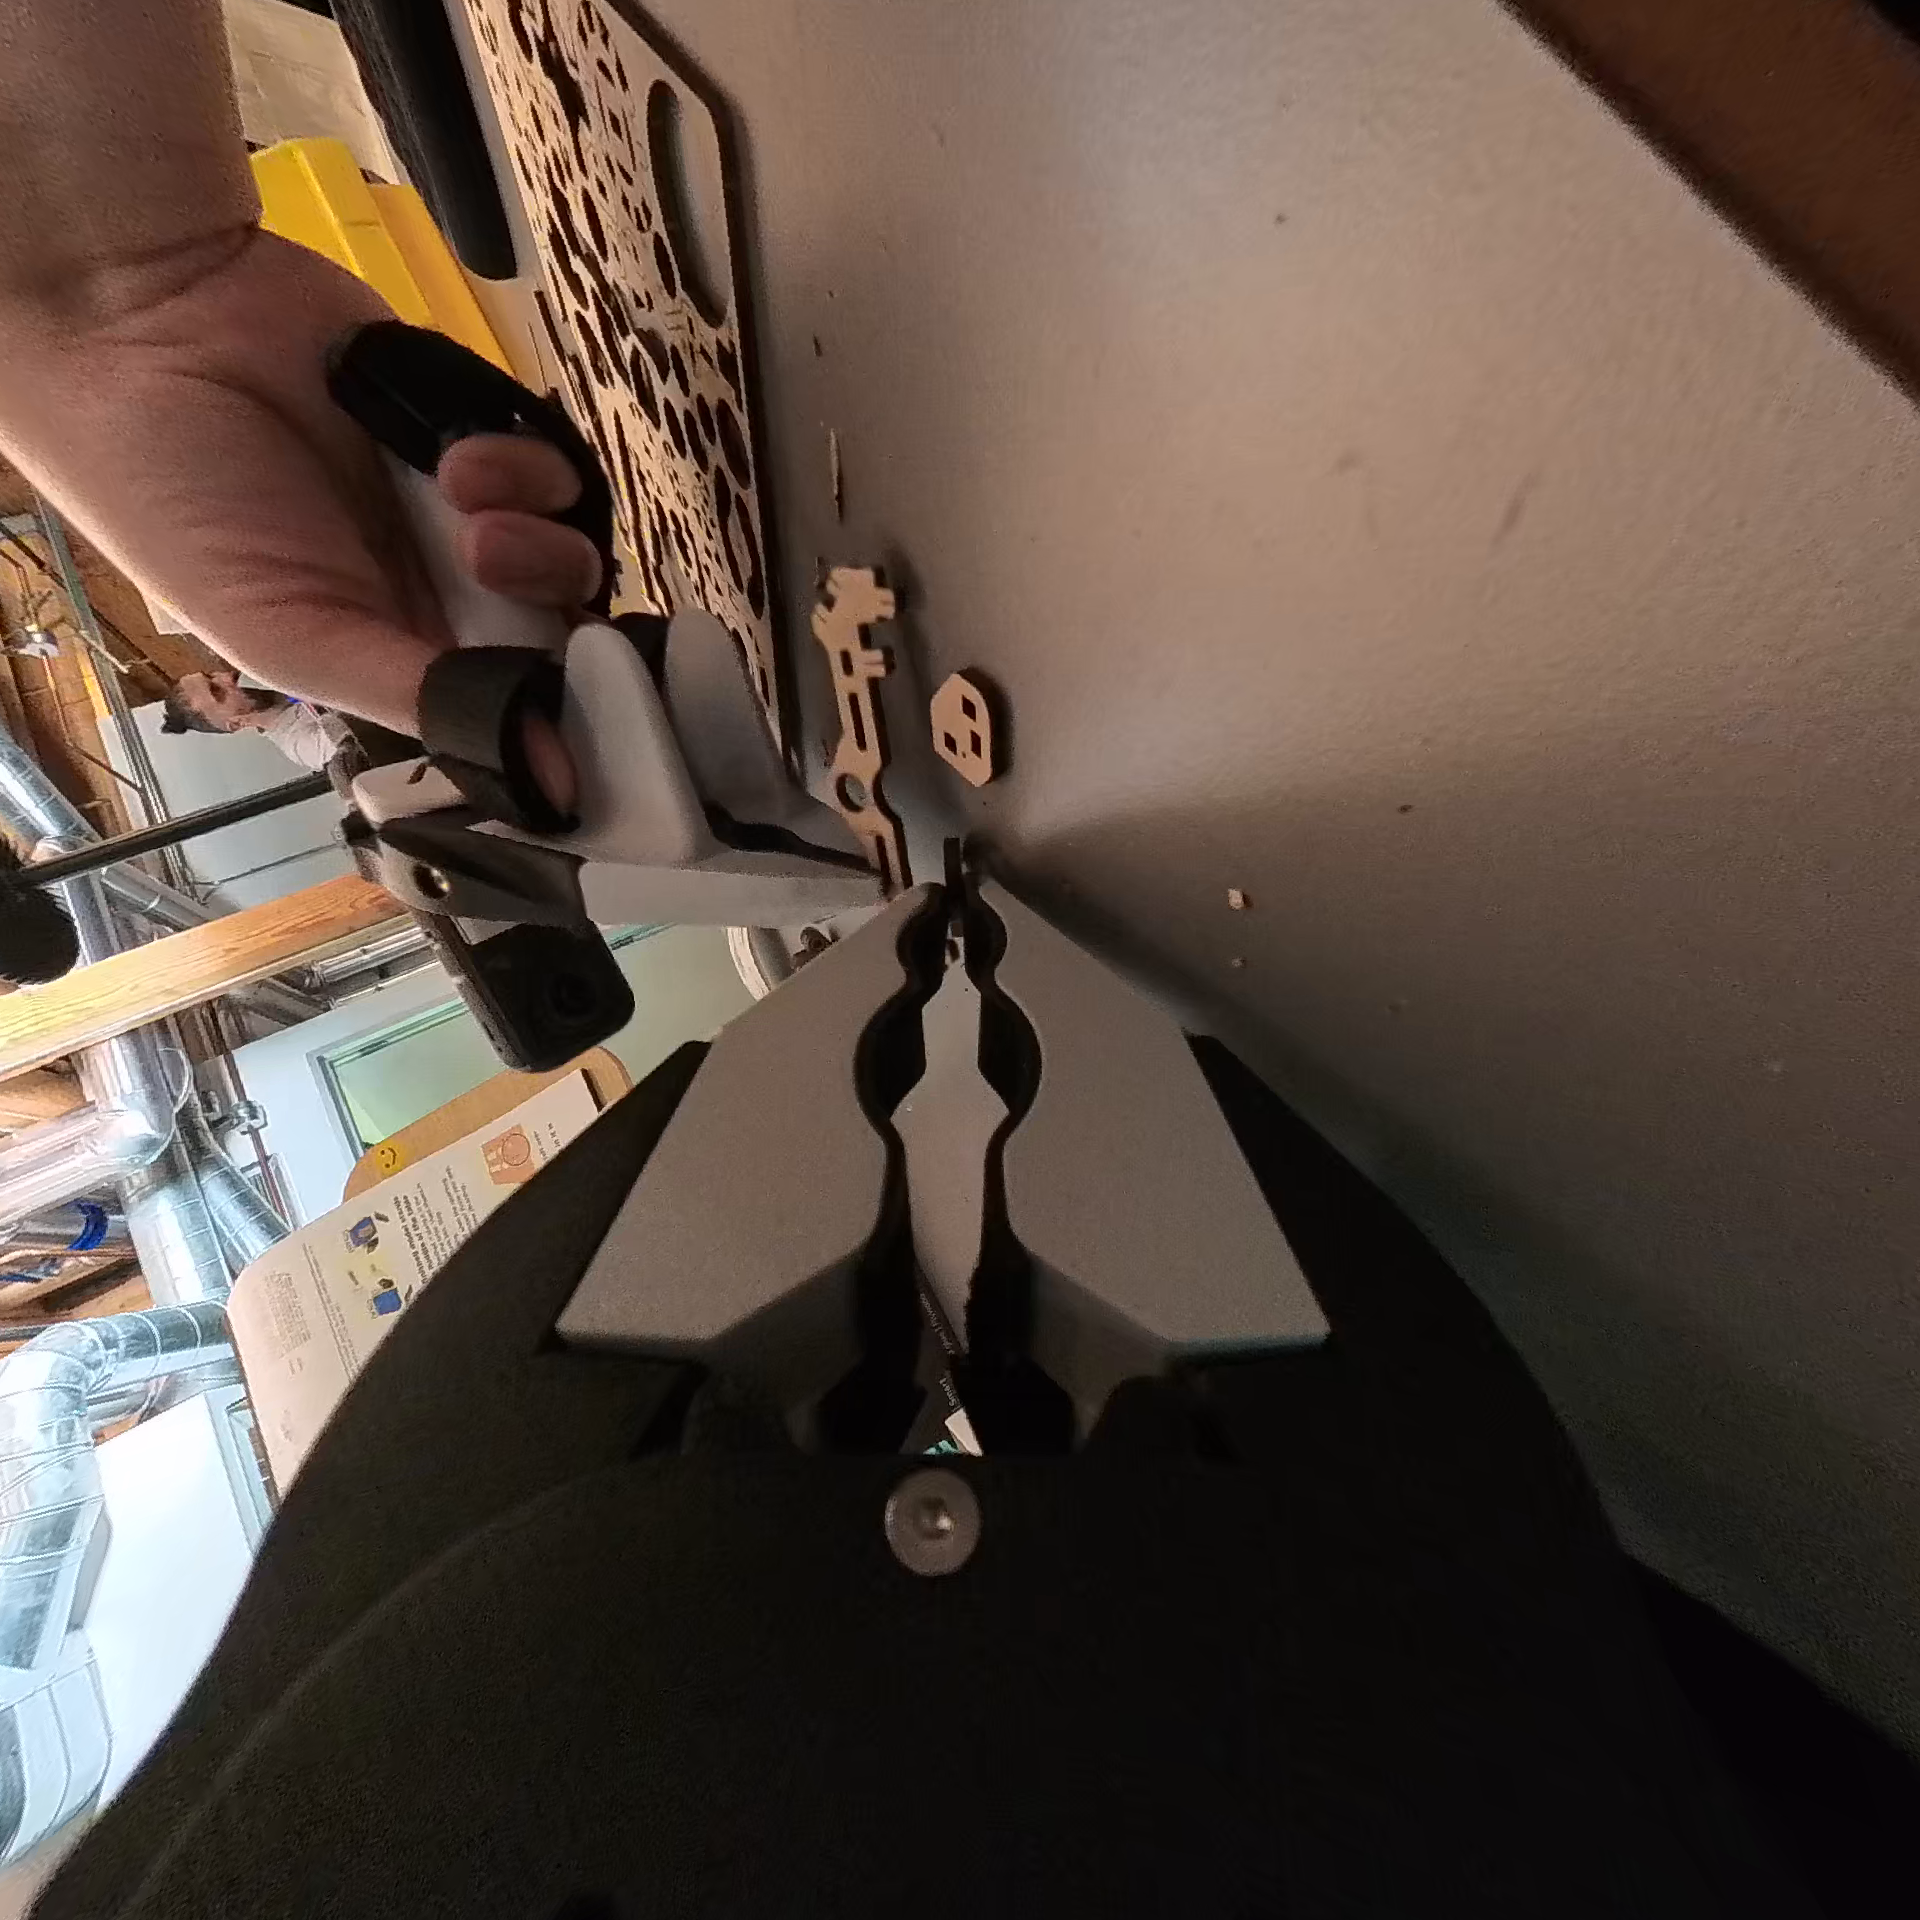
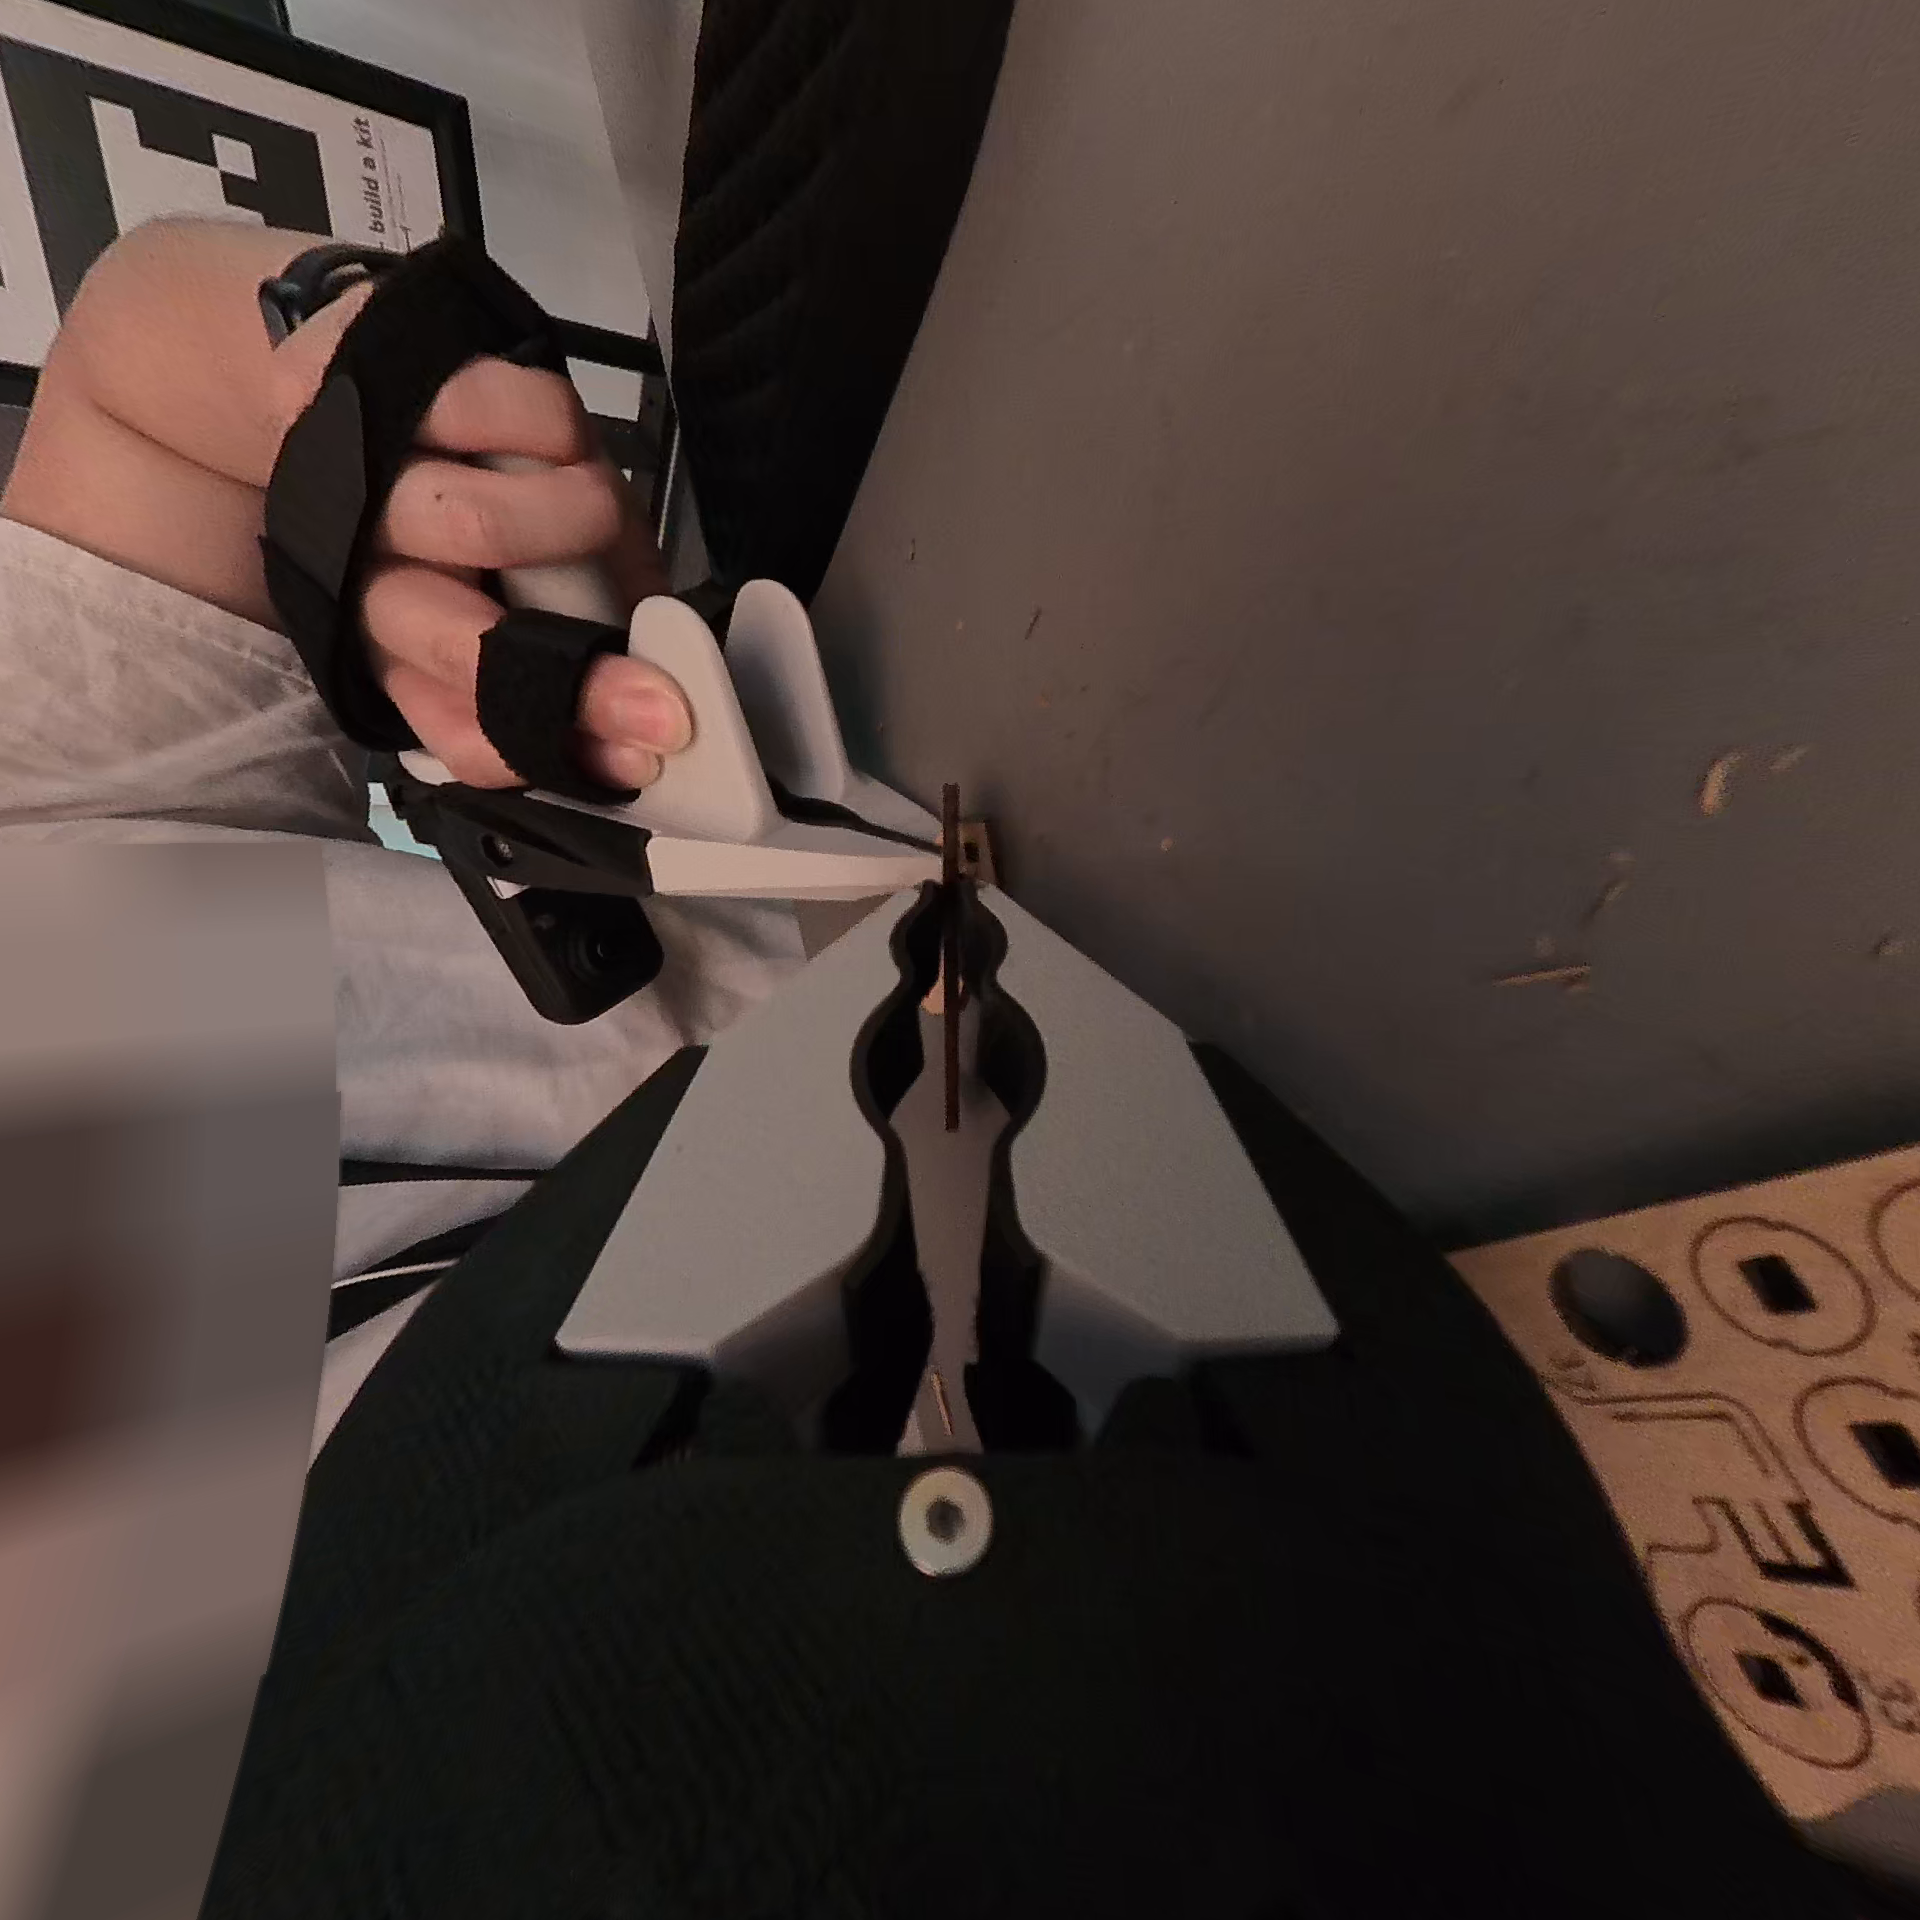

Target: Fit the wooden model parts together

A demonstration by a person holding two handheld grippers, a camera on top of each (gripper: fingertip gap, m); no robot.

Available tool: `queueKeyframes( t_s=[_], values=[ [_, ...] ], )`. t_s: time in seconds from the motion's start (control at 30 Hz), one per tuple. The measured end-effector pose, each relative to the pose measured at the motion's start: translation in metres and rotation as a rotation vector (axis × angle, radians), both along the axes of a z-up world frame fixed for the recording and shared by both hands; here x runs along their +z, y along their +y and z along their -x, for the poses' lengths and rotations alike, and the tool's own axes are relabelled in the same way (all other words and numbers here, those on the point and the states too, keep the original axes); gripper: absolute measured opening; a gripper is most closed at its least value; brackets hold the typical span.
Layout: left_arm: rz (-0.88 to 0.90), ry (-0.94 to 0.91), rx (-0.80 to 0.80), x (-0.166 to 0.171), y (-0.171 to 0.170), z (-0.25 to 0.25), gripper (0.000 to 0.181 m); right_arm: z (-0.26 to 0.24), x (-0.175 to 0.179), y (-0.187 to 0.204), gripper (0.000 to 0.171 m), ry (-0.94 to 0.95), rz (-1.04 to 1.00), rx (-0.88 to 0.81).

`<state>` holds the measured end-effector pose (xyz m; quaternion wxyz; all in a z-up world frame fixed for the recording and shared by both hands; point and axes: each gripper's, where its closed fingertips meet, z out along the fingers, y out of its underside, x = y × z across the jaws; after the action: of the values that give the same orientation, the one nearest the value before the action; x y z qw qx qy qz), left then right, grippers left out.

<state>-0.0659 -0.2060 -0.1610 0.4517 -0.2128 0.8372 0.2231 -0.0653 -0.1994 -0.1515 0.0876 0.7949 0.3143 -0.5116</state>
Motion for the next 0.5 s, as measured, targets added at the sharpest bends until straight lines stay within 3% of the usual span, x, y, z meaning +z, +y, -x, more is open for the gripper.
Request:
queueKeyframes(
  t_s=[0.5],
  values=[
    [0.061, -0.040, 0.017, -0.0005, -0.0021, -0.0010, 0.001, -0.0001, -0.0064, -0.0022, 0.002, -0.056, 0.042, 0.032]
  ],
)
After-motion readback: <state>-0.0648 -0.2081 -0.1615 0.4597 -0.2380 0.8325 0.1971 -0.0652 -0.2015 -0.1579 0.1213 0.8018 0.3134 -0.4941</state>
